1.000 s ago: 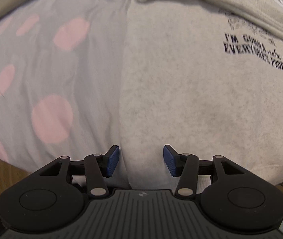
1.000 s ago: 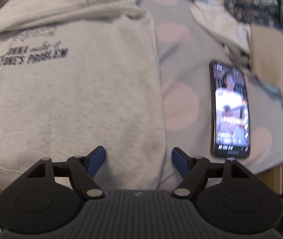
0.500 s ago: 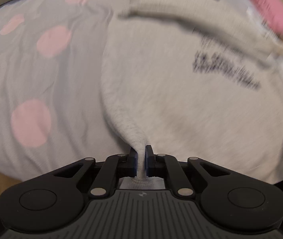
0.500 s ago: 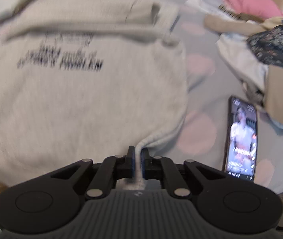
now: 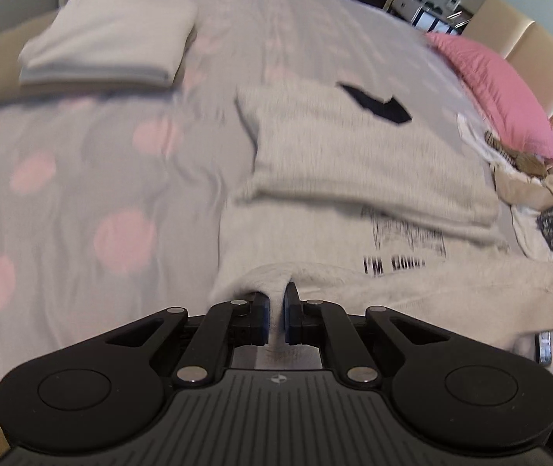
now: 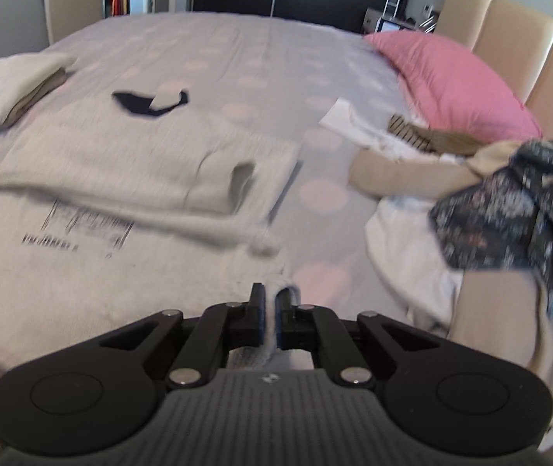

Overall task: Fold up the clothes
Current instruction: 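Fold the hem up toward the collar with both grippers and release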

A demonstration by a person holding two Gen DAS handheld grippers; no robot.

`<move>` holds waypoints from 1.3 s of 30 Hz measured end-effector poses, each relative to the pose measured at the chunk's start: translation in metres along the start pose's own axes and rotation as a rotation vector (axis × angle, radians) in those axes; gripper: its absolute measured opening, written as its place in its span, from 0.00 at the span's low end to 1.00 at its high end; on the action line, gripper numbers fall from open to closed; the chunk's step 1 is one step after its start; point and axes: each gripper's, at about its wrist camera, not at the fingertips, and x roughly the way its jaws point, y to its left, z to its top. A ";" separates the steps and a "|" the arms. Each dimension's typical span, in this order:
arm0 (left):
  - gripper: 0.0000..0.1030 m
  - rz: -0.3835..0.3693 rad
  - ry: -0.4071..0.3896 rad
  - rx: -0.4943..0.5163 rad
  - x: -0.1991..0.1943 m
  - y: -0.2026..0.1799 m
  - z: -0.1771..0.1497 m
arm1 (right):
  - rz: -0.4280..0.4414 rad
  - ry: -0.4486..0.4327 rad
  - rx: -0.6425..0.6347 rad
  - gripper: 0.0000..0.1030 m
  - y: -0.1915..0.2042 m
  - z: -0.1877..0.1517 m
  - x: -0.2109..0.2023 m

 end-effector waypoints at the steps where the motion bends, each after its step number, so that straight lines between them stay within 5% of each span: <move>1: 0.05 0.012 -0.002 0.013 0.005 -0.001 0.006 | 0.012 0.001 0.010 0.05 -0.002 0.005 0.007; 14: 0.07 0.190 0.059 0.175 0.085 -0.013 0.008 | 0.004 0.124 -0.041 0.08 0.018 -0.010 0.091; 16: 0.08 0.197 0.046 0.195 0.080 -0.017 0.007 | -0.003 0.112 -0.044 0.14 0.020 -0.010 0.089; 18: 0.11 0.189 0.028 0.196 0.071 -0.019 0.006 | -0.021 0.072 -0.041 0.39 0.020 -0.008 0.077; 21: 0.22 0.187 -0.027 0.231 0.054 -0.027 0.000 | -0.054 -0.021 -0.091 0.48 0.027 -0.007 0.051; 25: 0.43 0.248 -0.142 0.414 0.033 -0.055 -0.018 | -0.067 -0.136 -0.268 0.48 0.051 -0.018 0.026; 28: 0.43 0.258 -0.185 0.571 0.027 -0.075 -0.037 | -0.015 -0.161 -0.367 0.48 0.069 -0.031 0.019; 33: 0.43 0.253 -0.150 0.769 0.037 -0.101 -0.076 | 0.058 -0.136 -0.503 0.48 0.097 -0.056 0.019; 39: 0.43 0.356 -0.130 1.036 0.064 -0.122 -0.119 | 0.047 -0.107 -0.701 0.48 0.126 -0.090 0.025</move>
